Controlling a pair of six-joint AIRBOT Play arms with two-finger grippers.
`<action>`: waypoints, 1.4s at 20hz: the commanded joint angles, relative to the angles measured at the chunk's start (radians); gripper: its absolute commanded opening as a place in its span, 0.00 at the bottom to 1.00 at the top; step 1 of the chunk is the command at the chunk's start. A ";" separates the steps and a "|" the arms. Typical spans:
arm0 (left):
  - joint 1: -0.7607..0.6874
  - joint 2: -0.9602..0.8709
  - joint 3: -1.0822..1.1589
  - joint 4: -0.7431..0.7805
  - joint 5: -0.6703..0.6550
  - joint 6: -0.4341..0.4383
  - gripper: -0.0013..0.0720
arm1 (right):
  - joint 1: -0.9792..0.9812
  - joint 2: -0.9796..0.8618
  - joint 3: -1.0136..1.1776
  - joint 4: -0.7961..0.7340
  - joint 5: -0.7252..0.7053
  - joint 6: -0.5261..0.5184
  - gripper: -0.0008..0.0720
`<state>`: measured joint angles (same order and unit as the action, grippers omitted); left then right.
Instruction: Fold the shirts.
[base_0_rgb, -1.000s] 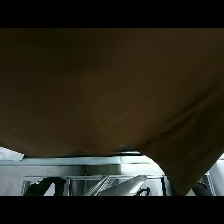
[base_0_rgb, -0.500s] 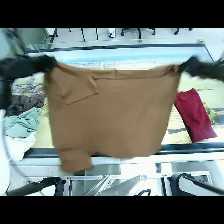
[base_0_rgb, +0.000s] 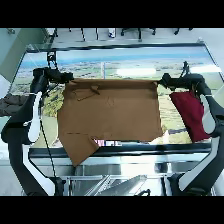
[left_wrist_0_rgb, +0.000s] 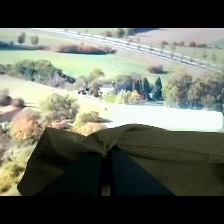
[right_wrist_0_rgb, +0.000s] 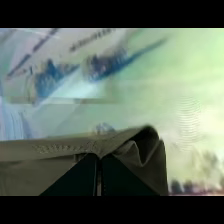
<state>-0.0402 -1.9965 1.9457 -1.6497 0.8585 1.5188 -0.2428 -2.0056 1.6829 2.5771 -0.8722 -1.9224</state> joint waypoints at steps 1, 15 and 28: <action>0.021 -0.055 0.136 0.002 0.108 -0.002 0.04 | 0.003 -0.072 0.188 -0.101 -0.088 0.070 0.04; 0.033 0.089 -0.110 0.177 0.481 -0.031 0.04 | 0.242 0.031 0.183 -0.878 -0.325 0.260 0.04; 0.017 0.037 -0.169 0.192 0.476 -0.042 0.04 | 0.268 -0.013 0.183 -0.863 -0.344 0.304 0.04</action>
<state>-0.0143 -1.9495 1.7763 -1.4586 1.3396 1.4769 0.0204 -2.0163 1.8656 1.6928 -1.2049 -1.6230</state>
